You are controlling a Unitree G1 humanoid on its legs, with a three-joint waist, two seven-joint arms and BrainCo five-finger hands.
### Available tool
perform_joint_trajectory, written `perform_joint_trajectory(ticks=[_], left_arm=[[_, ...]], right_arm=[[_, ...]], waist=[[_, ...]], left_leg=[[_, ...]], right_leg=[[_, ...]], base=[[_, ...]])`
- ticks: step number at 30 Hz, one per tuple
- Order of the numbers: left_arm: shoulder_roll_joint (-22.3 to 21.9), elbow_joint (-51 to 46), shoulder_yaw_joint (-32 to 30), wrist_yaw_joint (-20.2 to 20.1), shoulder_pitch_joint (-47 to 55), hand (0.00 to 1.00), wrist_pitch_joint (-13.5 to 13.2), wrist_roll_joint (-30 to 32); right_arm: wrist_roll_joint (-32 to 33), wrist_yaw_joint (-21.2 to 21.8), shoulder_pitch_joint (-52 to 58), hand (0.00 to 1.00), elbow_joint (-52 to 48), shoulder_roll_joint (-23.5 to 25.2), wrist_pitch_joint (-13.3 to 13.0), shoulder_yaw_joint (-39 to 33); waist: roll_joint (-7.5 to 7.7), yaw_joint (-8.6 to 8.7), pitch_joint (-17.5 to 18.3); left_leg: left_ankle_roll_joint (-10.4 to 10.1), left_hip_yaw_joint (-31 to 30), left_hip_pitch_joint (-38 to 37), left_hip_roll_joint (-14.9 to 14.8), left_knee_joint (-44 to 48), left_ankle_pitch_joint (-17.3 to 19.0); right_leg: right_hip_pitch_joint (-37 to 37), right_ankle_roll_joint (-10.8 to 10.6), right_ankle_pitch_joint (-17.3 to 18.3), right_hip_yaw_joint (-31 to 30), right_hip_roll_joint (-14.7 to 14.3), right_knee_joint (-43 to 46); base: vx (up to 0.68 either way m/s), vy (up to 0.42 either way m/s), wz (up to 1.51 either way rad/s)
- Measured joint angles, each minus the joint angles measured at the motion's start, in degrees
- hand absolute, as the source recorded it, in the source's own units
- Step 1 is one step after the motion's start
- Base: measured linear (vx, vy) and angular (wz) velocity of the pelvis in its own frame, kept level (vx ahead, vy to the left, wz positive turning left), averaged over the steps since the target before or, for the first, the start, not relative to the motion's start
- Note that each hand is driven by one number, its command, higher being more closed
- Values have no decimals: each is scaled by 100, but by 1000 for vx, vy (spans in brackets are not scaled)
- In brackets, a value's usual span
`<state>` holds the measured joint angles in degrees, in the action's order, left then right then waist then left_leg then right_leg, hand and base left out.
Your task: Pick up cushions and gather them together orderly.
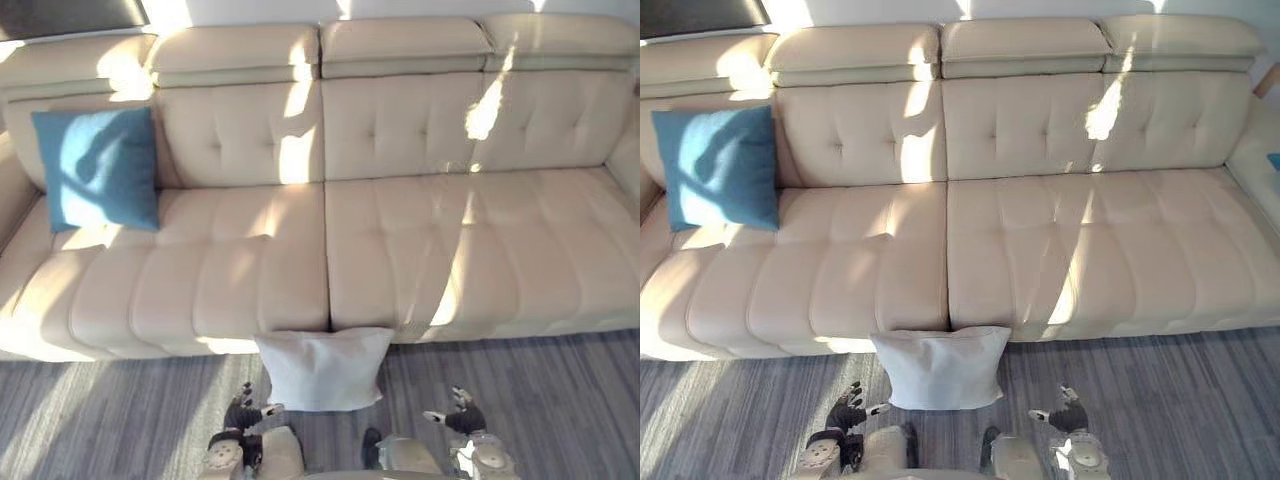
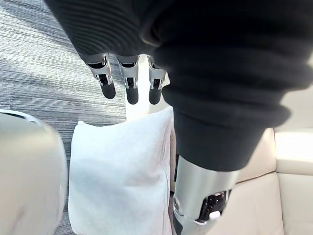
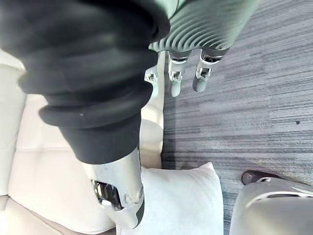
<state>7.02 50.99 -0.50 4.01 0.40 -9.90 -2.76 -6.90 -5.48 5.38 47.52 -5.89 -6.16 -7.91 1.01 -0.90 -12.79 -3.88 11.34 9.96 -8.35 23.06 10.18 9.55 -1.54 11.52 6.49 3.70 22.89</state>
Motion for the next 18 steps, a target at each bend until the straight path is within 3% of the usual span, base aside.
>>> perform_joint_trajectory(ticks=[4, 7, 8, 11, 13, 18], left_arm=[[186, -274, 36, 78, -360, 0, -6, -75], [425, -376, -35, 293, -833, 0, -64, -375], [518, -383, -202, 395, -1090, 0, -75, -550], [570, -380, -674, 544, -1516, 0, -131, -799], [578, -352, -1219, 642, -2170, 0, -173, -1015], [632, -331, -1780, 747, -3203, 0, -187, -1339]], right_arm=[[6, -204, -455, 0, -200, 0, -13, 2], [107, -334, -843, 0, -343, -27, -22, 3], [253, -396, -1132, 0, -347, -38, -21, 5], [444, -458, -1594, 0, -332, -94, -19, 7], [497, -614, -2273, 0, -278, -242, -3, 5], [772, -820, -3536, 0, -98, -475, 0, 1]], waist=[[9, 4, -415], [45, -21, -760], [39, -22, -978], [32, -15, -1141], [25, 1, -1494], [17, 10, -1761]], left_leg=[[151, 66, 562, -58, 747, 118], [268, 92, 1244, -118, 1491, 475], [311, 91, 1641, -170, 1905, 653], [370, 65, 2474, -268, 2470, 931], [387, -19, 3375, -361, 3115, 945], [474, -157, 4949, -494, 3998, 995]], right_leg=[[648, -38, 37, -45, 123, 841], [1328, -11, 396, -49, 236, 1619], [1717, -13, 559, -88, 256, 2010], [2528, -16, 804, -154, 249, 2507], [3367, 12, 881, -177, 245, 3040], [4902, 60, 1007, -212, 240, 3916]], base=[[9, 82, -4], [-96, 47, 6], [-98, 22, -3], [-140, 10, -8], [-189, -6, -3], [-187, -38, -2]])
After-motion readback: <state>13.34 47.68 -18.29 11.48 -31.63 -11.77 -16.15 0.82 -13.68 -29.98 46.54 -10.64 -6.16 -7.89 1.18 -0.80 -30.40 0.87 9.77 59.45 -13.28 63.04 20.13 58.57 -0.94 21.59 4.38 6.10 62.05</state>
